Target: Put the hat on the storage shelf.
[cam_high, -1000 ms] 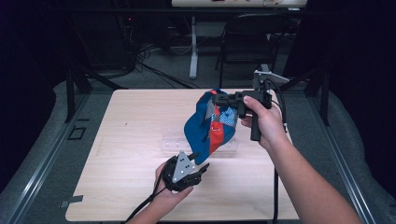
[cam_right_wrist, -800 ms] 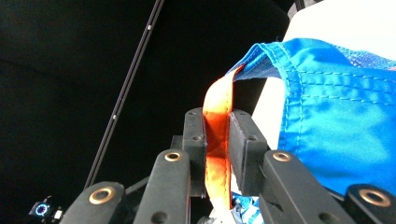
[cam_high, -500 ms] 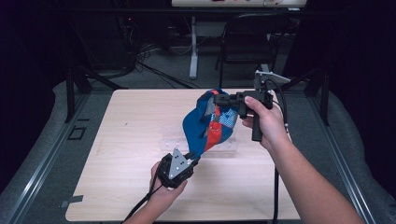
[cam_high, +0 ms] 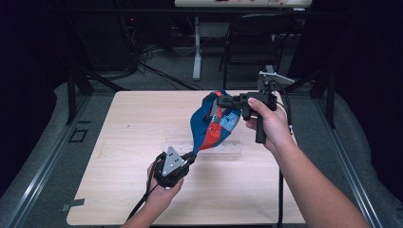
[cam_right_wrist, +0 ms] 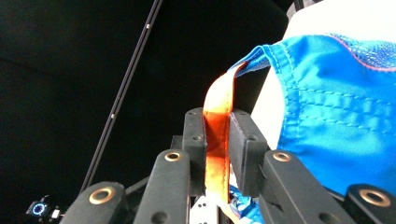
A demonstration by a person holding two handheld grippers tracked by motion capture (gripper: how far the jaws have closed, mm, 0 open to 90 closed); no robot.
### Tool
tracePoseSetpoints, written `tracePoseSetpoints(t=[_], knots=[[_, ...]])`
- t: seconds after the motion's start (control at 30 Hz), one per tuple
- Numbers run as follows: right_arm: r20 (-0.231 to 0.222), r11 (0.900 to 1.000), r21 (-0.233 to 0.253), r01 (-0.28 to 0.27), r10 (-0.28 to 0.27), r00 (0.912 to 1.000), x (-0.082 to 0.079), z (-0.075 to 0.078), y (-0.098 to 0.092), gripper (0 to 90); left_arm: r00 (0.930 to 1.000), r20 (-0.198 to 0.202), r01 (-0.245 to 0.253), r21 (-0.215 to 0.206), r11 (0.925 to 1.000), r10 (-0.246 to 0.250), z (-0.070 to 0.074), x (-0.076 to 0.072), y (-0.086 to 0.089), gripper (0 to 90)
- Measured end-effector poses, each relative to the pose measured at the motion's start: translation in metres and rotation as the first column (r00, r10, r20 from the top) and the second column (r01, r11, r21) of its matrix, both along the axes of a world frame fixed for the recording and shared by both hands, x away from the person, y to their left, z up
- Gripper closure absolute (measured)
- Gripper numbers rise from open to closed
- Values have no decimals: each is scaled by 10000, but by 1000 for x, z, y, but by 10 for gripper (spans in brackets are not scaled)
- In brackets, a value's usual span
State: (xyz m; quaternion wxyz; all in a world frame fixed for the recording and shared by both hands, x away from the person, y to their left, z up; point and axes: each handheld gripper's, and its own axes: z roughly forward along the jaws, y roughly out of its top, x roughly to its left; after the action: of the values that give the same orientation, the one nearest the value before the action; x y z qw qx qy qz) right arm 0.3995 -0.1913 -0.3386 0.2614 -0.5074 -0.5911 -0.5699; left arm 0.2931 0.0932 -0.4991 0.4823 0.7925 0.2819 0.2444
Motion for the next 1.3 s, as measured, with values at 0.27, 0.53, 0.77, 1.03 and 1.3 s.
tracePoseSetpoints(t=[0.27,0.53,0.77,1.03,1.3], knots=[[81,9999,-116,-68,69,9999,2,0,2,778,10000,74,-33,-68,10000,34,3,6,0,875],[32,9999,-111,39,-39,10000,6,-2,2,779,9998,-175,34,-374,9993,-41,2,18,2,876],[-125,9995,-282,107,-111,9999,10,-10,-1,778,9993,-377,23,-399,9992,-38,-4,25,-2,877],[-359,9988,-475,97,-114,9993,14,-20,-4,778,9991,-425,-78,-157,9998,71,-12,28,-3,877],[-539,9979,-621,171,-205,9983,18,-30,-5,778,9980,-605,-193,32,9998,194,-19,30,-2,876]])
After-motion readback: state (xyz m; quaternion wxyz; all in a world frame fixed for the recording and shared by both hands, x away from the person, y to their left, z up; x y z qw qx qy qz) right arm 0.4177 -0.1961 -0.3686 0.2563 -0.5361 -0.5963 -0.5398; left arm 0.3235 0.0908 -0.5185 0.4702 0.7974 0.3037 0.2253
